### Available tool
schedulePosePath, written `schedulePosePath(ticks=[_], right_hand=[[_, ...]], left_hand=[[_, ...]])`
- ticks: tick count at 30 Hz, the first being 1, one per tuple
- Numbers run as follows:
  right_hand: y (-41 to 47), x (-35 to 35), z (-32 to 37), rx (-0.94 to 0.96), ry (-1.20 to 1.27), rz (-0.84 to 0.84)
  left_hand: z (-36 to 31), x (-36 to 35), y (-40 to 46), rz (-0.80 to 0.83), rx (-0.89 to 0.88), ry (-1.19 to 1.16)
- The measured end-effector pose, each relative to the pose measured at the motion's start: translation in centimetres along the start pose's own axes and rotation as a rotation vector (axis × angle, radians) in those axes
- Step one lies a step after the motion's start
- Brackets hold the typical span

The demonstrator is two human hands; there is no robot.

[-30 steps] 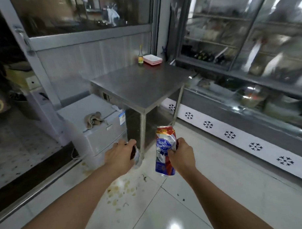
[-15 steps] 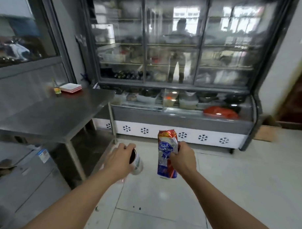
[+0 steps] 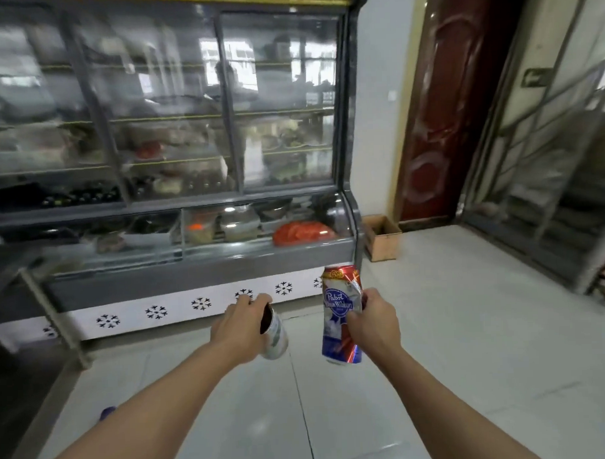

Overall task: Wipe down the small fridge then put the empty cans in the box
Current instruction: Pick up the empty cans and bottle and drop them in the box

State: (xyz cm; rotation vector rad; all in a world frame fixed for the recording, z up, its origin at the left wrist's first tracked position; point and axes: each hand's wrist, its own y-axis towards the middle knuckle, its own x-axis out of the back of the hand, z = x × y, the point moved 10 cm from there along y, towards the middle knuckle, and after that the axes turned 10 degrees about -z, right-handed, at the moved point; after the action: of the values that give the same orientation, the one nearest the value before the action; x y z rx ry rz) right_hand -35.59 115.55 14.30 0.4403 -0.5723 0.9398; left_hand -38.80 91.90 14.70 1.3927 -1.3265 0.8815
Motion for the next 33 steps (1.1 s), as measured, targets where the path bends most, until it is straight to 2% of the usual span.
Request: schedulePosePath(ticks=[8, 17, 26, 33], right_hand=[[13.9, 7.2, -5.8, -0.084, -0.046, -0.14], [33.2, 12.5, -9.2, -0.135, -0.111, -0.26], [49.6, 14.3, -14.5, -0.2, -0.08, -0.277], [66.9, 14.6, -19.7, -0.175, -0.071, -0.247]], left_hand=[[-14.4, -4.7, 11.8, 0.017, -0.199, -0.04], [-28.0, -8.5, 29.0, 0.014, -0.303, -0.138], [-39.5, -14.4, 42.5, 0.049, -0.37, -0.156], [-47.7, -19.9, 53.9, 0.038, -0.289, -0.115]])
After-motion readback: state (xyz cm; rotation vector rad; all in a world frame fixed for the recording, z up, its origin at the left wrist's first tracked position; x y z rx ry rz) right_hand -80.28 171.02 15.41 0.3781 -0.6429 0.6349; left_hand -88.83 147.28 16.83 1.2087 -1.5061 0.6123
